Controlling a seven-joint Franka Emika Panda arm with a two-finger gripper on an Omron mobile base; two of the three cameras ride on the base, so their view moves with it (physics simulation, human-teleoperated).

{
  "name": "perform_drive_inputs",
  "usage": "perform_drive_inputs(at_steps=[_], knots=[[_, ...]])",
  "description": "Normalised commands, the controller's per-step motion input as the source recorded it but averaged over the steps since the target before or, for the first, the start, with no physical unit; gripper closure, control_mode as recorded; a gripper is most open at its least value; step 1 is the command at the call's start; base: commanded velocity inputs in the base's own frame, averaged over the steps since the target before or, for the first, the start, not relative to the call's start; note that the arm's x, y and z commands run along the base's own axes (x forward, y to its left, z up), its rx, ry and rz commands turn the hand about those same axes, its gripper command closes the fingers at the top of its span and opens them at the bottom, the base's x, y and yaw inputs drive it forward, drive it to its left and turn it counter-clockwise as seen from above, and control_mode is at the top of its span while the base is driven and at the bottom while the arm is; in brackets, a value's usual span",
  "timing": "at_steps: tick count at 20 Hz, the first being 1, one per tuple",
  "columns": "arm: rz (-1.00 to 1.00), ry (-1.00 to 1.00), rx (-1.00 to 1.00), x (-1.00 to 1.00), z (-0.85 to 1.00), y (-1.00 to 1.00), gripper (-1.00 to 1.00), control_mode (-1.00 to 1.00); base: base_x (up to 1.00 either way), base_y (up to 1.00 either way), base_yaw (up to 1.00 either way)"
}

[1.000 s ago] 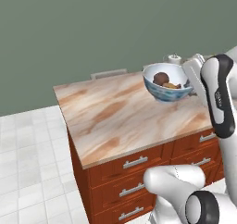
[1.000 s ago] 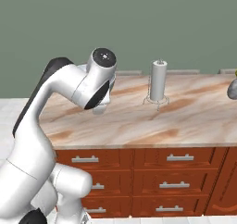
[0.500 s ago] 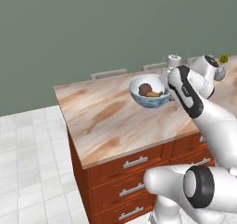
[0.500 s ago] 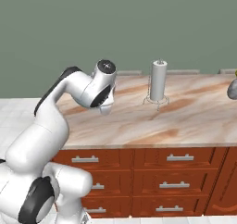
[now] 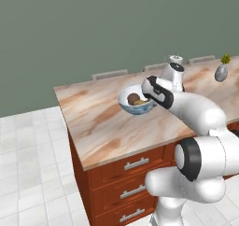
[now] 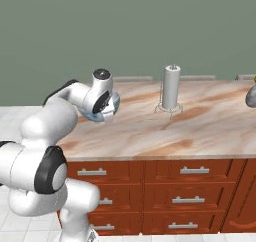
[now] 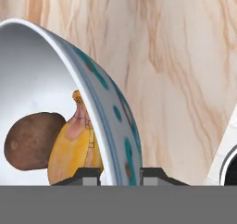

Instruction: The microwave is finished heating the chicken drumstick and potato. Take the bowl containing the food and place it on the dining counter.

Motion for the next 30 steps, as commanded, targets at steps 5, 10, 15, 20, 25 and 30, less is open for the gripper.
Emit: perform_drive_inputs(at_steps=[5,10,15,20,25,30], knots=[[0.0,0.08,0.27,0.33,-0.23,-0.02,1.0,-1.0,0.0,0.0,0.0],[0.0,0.06,0.07,0.1,-0.04,0.0,1.0,-1.0,0.0,0.0,0.0],[0.0,0.08,-0.05,0.51,-0.55,0.1,1.0,-1.0,0.0,0.0,0.0],[0.0,0.01,-0.08,0.55,-0.48,0.29,1.0,-1.0,0.0,0.0,0.0],[0.0,0.0,-0.12,0.37,-0.72,0.13,1.0,-1.0,0.0,0.0,0.0],[0.0,0.0,-0.04,0.17,-0.52,0.0,1.0,-1.0,0.0,0.0,0.0]])
